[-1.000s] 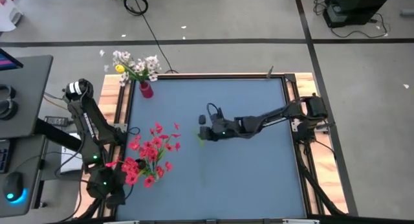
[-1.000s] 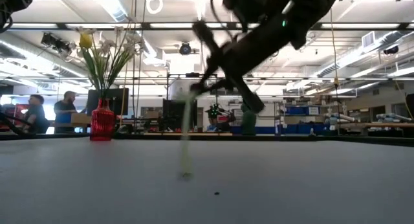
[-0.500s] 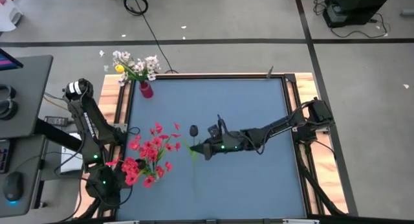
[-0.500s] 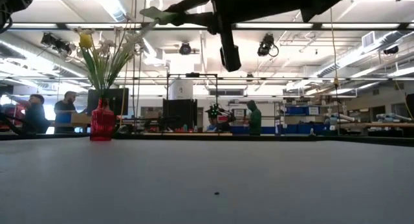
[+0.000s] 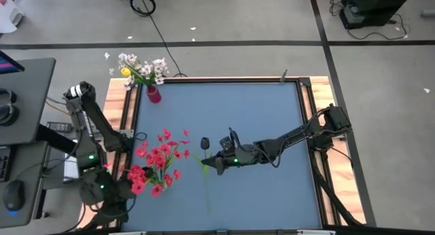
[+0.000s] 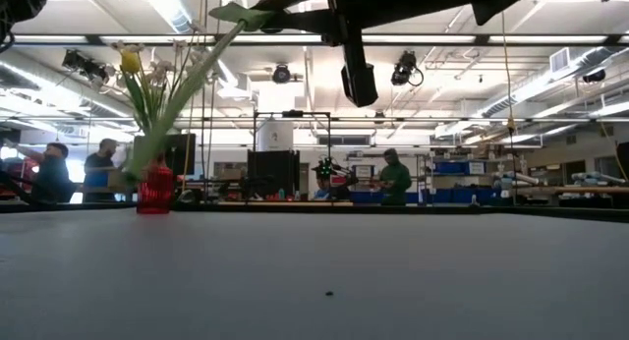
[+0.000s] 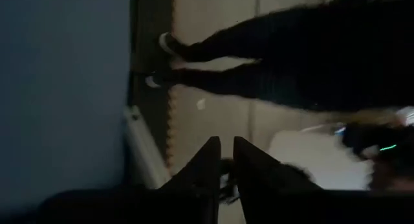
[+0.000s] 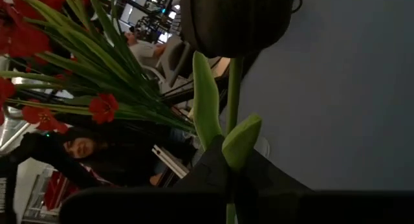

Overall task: Sort flowers into vase by color
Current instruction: Put the black flower into the transparent vase

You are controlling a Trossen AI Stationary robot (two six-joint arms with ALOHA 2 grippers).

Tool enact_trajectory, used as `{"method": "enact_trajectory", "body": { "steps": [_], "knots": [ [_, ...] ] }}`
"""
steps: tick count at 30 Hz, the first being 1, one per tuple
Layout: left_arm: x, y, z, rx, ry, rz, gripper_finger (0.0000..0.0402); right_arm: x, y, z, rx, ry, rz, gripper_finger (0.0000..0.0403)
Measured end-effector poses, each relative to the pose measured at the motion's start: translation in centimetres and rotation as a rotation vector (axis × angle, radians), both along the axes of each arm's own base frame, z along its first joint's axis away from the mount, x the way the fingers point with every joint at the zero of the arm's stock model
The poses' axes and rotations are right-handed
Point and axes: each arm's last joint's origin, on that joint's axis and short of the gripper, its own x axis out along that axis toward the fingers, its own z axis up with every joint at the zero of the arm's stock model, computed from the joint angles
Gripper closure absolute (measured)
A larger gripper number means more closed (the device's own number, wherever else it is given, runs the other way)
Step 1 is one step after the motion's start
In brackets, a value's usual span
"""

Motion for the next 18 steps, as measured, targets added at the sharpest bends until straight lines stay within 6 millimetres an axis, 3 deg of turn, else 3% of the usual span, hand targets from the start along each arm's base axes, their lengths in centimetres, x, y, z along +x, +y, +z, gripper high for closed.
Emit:
{"method": "enact_trajectory", "body": {
  "steps": [4,8,18],
  "knots": [
    [-0.5,0.2,3.5,0.038,-0.043,-0.056,0.0367,0.0,0.0,0.0,-0.001,-0.001,-0.001,0.0394],
    [-1.4,0.7,5.3,0.096,-0.024,-0.095,0.0375,0.0,0.0,0.0,-0.01,-0.001,0.001,0.0394],
    [-2.0,1.1,10.8,-0.036,-0.164,-0.147,0.0386,0.0,0.6,0.8,-0.087,-0.082,0.043,0.0394]
  ]
}}
